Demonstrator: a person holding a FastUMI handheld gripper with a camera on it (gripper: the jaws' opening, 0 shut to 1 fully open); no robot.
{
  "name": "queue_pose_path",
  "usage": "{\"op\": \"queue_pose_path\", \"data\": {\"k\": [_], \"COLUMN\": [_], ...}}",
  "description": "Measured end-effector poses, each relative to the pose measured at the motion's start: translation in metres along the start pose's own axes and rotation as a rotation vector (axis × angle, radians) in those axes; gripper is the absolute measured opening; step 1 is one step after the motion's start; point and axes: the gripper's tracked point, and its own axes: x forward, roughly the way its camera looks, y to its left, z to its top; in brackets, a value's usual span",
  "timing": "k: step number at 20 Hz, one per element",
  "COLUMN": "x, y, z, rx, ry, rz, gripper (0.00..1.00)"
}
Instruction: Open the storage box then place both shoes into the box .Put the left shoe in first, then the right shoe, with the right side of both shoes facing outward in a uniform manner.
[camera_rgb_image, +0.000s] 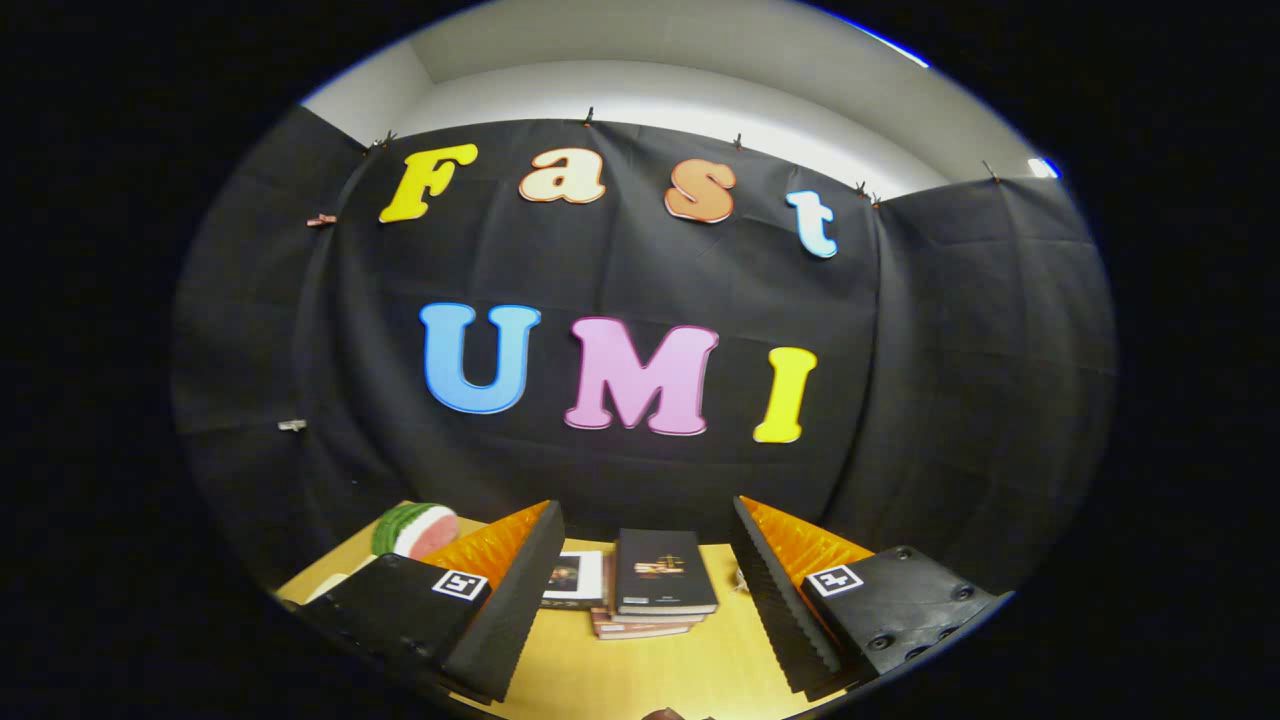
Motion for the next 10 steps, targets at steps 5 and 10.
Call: {"op": "queue_pose_path", "data": {"k": [5, 10], "x": [-0.011, -0.028], "y": [-0.031, -0.065], "z": [-0.025, -0.077], "rx": [0.104, 0.135], "ry": [0.050, 0.120], "rz": [0.013, 0.056], "gripper": [0.98, 0.99]}}
